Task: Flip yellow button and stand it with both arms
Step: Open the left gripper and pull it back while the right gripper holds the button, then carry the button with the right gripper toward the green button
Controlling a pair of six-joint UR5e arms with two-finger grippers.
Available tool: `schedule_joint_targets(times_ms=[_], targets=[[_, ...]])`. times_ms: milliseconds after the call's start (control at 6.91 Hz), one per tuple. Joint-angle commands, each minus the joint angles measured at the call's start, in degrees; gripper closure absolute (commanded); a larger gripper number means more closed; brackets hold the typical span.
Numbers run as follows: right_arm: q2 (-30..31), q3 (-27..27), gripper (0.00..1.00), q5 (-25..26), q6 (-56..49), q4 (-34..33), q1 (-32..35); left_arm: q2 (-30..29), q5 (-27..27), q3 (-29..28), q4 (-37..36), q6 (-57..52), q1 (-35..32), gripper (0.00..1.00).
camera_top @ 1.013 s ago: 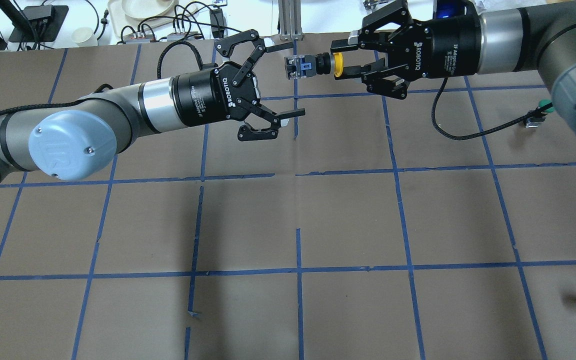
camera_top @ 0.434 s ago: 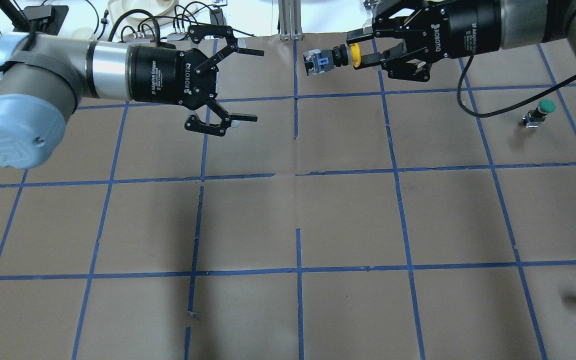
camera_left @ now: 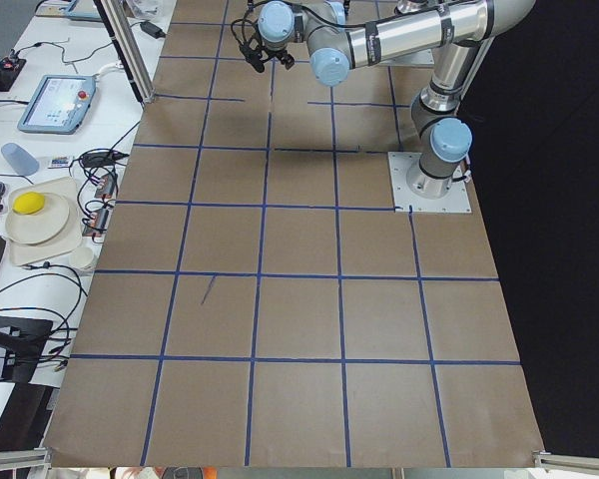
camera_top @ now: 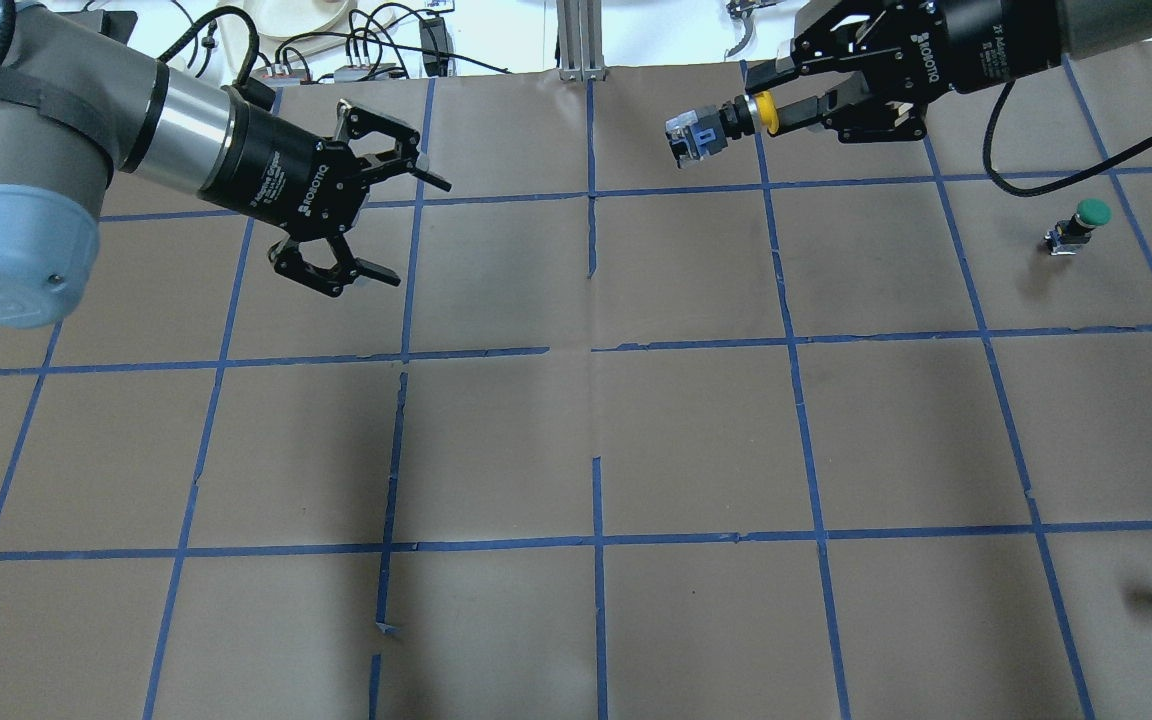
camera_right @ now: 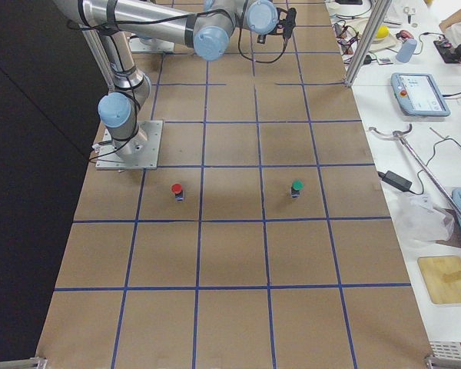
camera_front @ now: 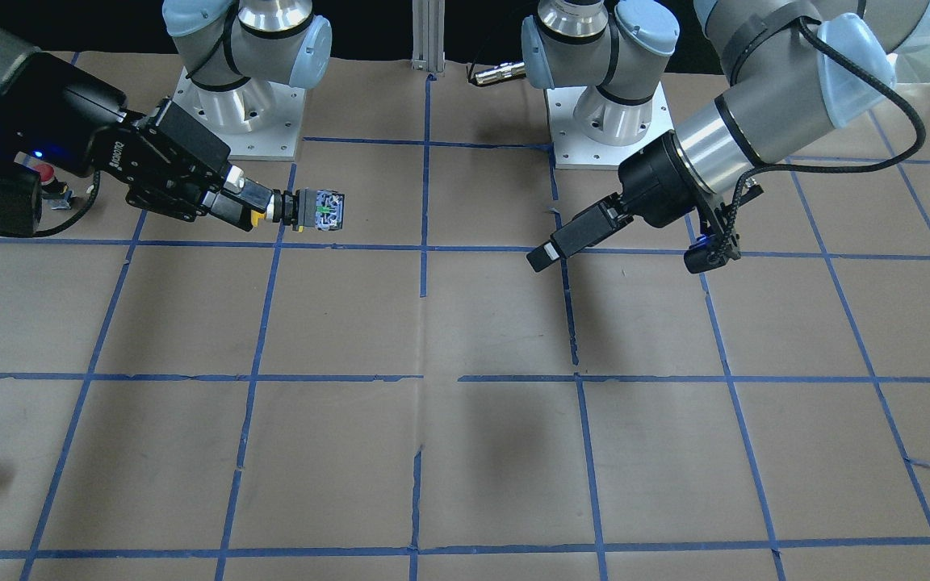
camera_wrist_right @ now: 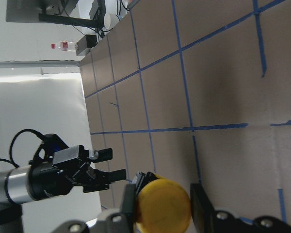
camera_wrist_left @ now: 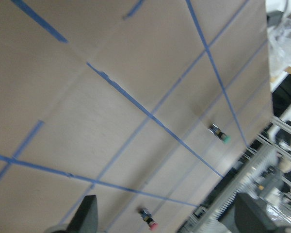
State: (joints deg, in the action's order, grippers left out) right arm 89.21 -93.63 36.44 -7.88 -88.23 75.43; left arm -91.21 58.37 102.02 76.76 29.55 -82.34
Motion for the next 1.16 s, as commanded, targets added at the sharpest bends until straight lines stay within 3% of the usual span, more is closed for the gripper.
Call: schedule_joint_targets(times_ms=[0, 289, 579, 868, 1013], targets=[[-1.66, -0.24, 0.80, 12.29, -8.70, -2.82, -0.19, 2.43, 23.80, 0.02, 1.36, -21.34, -0.45, 0.01], [-3.07, -0.50, 0.84, 29.82, -23.84, -2.65, -0.20, 5.60, 38.14, -0.59, 11.08, -32.16, -0.54, 0.00], [-4.75, -1.03, 0.88, 38.14, -43.65, -2.73, -1.68, 5.09, 38.31, -0.42, 12.26, -32.71, -0.45, 0.00], [-4.84, -4.00, 0.88, 42.29, -69.95, -4.39, -8.59, 5.44, 37.61, -1.02, 13.32, -32.89, -1.15, 0.00], [-4.84, -6.72, 0.88, 42.75, -79.30, -8.23, -13.07, 5.78, 37.95, -0.95, 13.76, -32.81, -3.42, 0.00]])
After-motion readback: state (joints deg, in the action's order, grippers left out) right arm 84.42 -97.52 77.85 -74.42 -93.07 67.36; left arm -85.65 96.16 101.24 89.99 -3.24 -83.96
